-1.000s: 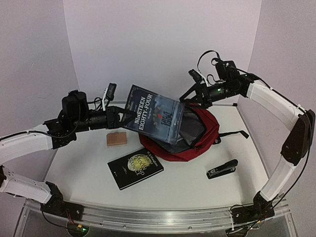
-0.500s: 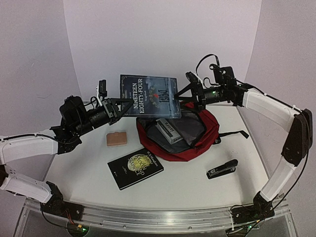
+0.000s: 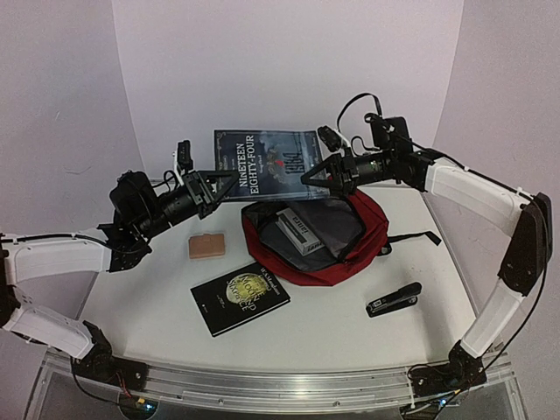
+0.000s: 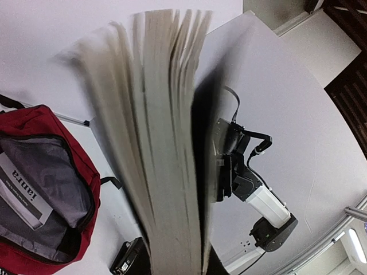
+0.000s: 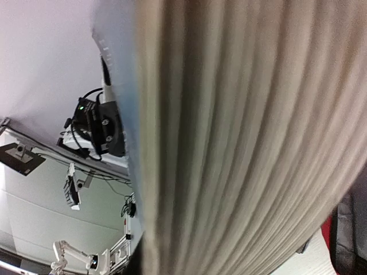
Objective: Pack the student bag
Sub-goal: Pick up the book from the center of the board.
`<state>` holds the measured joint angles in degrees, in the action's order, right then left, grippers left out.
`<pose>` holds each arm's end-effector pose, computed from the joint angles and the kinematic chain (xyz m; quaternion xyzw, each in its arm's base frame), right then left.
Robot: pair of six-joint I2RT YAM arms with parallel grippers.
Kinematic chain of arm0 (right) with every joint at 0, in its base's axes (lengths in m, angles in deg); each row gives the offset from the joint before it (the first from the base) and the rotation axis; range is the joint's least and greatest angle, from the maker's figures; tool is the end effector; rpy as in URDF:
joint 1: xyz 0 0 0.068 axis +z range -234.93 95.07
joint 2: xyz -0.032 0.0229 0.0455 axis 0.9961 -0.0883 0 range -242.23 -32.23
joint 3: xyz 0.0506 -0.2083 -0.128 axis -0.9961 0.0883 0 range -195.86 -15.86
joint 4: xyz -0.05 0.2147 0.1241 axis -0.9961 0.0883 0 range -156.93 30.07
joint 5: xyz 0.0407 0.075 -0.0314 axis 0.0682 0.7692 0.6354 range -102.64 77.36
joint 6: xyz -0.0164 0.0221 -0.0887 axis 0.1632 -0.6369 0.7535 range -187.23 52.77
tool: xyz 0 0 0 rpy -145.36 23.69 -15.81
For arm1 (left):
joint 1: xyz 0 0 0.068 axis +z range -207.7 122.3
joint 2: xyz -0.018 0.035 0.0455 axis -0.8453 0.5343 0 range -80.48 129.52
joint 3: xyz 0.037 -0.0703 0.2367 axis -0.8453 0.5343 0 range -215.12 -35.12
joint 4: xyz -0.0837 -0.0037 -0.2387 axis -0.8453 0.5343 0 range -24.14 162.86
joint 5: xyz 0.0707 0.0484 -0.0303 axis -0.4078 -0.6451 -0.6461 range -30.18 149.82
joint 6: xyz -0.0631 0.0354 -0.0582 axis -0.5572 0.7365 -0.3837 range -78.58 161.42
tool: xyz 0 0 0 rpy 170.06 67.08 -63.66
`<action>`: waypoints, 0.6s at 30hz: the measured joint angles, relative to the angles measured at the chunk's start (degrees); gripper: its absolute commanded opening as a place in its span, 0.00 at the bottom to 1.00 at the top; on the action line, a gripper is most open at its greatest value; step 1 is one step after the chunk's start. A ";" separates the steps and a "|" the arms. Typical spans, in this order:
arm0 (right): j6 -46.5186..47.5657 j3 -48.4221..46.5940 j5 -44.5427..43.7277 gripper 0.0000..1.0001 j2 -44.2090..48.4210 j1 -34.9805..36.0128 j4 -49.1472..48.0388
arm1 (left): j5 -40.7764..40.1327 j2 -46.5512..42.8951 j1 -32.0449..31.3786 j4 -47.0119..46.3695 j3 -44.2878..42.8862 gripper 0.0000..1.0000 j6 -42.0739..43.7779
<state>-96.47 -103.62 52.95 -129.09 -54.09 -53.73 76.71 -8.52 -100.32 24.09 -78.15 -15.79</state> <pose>0.2972 0.2661 0.3326 -0.3114 0.6938 0.6238 0.1802 0.2274 -0.2422 0.3142 0.0355 0.6265 -0.6505 0.4278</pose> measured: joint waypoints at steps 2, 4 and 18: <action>-0.05 0.00 0.55 0.00 0.00 -0.02 -0.07 | 0.14 -0.67 0.21 2.88 -0.22 0.44 1.07; -0.56 0.04 0.86 0.00 0.00 0.14 0.15 | 0.59 -1.83 0.20 8.29 -0.89 0.57 3.81; 0.97 6.35 2.74 0.00 3.51 0.34 0.30 | 9.07 -3.07 -0.12 32.52 -8.79 0.51 13.87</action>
<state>-95.50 -97.27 55.69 -125.58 -53.75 -53.43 85.78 -11.60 -100.44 56.62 -86.94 -1.92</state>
